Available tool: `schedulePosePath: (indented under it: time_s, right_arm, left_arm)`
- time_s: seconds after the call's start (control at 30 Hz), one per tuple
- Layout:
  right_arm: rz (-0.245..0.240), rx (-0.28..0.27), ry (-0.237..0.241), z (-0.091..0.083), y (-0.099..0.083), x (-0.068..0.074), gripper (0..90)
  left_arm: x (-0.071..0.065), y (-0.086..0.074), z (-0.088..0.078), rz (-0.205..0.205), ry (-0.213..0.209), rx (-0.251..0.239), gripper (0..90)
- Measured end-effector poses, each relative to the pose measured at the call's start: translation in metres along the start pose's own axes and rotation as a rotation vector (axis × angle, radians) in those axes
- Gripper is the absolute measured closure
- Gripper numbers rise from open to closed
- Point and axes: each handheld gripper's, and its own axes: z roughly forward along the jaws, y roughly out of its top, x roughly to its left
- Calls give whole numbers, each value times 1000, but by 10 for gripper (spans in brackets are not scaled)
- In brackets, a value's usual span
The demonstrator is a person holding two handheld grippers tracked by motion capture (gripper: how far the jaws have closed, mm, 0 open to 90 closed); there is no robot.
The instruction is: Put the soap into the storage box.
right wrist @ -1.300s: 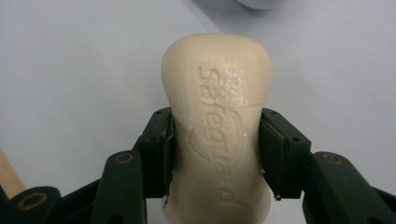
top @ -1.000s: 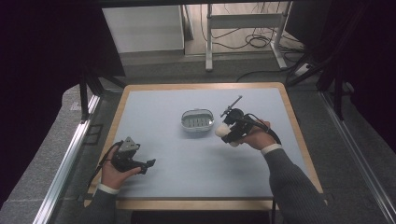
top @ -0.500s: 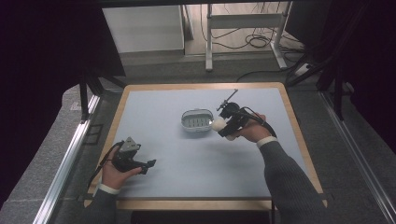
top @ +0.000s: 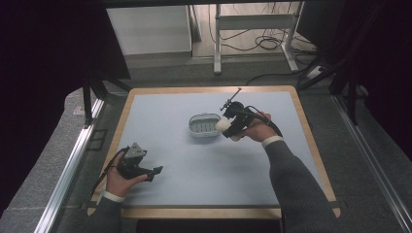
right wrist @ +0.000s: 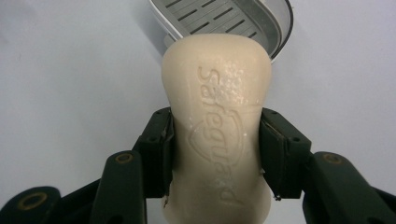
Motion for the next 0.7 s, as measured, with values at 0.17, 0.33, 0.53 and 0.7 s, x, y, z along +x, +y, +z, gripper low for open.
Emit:
schedulePosePath:
  time_s: [0.17,0.33,0.53,0.7]
  right_arm:
    - [-18,5,11,4,6,-1,498]
    - [-22,1,12,7,12,-4,497]
    - [-35,4,10,10,18,-9,497]
    - [-48,5,19,14,24,-11,498]
  left_arm:
    - [0,0,0,-1,-1,-2,89]
    - [0,0,0,0,-1,-1,89]
    - [0,0,0,10,-1,9,89]
    - [0,0,1,12,-3,13,89]
